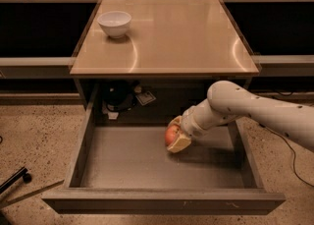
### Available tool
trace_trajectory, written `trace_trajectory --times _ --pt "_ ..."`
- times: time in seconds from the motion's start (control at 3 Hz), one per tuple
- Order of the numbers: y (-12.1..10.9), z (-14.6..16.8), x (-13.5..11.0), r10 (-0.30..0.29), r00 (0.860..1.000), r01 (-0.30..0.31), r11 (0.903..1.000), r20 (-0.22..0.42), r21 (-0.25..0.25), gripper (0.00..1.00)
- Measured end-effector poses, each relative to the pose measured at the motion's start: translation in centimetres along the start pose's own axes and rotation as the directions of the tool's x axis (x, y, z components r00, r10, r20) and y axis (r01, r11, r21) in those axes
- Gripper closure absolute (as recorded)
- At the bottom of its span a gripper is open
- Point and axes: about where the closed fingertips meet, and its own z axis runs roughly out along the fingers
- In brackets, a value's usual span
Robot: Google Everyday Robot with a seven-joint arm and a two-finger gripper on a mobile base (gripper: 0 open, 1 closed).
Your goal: Place apple into top drawer
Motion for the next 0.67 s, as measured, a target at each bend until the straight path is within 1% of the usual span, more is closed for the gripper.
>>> trace_trajectory --times 0.33,0.67 --pt "-0.02 -0.24 -0.18 0.000 1.000 0.000 1.0000 0.000 0.000 1.00" --pt "-0.02 -0.24 -0.18 0.000 1.000 0.000 1.0000 0.000 0.000 0.81"
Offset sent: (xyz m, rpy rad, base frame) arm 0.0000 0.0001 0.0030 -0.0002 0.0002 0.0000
